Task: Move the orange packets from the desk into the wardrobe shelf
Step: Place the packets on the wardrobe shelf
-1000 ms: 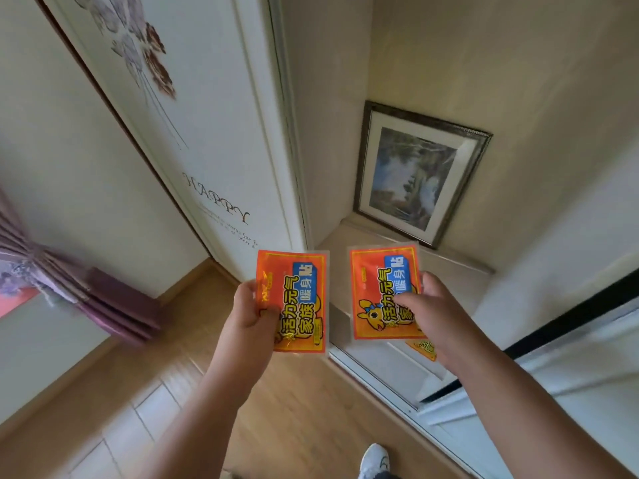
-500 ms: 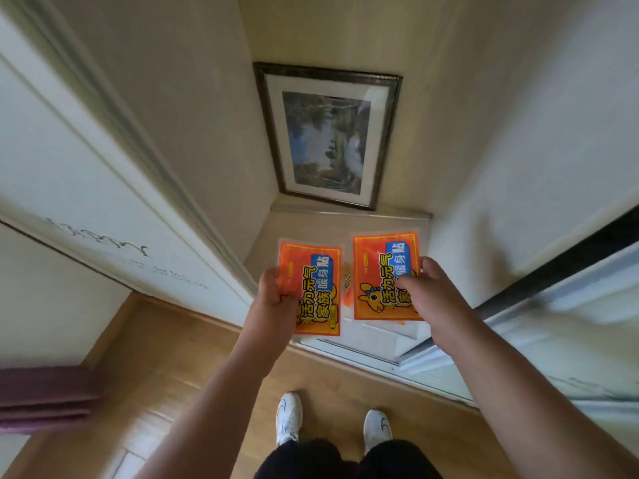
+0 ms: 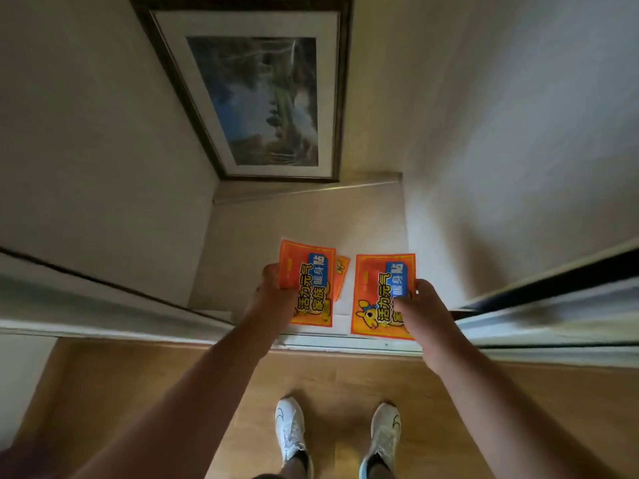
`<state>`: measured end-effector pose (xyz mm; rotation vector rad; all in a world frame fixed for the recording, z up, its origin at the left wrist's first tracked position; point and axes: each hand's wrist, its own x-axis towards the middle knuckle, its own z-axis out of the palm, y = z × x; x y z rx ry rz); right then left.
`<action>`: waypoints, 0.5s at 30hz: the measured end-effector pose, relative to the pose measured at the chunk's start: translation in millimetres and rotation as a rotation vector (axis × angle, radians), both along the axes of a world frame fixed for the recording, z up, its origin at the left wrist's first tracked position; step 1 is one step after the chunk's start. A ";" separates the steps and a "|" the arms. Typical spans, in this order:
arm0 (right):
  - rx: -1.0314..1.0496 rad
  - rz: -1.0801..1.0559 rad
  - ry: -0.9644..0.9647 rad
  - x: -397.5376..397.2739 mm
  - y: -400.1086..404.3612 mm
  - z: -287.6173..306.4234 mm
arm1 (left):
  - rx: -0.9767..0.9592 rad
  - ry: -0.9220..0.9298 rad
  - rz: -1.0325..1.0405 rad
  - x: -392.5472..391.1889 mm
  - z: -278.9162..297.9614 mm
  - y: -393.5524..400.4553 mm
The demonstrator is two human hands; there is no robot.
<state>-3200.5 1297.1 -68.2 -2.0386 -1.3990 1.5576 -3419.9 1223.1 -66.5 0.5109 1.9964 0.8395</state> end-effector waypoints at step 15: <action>-0.099 -0.069 -0.097 -5.8 74.2 -201.0 | -0.170 0.007 -0.181 -21.9 -202.9 86.0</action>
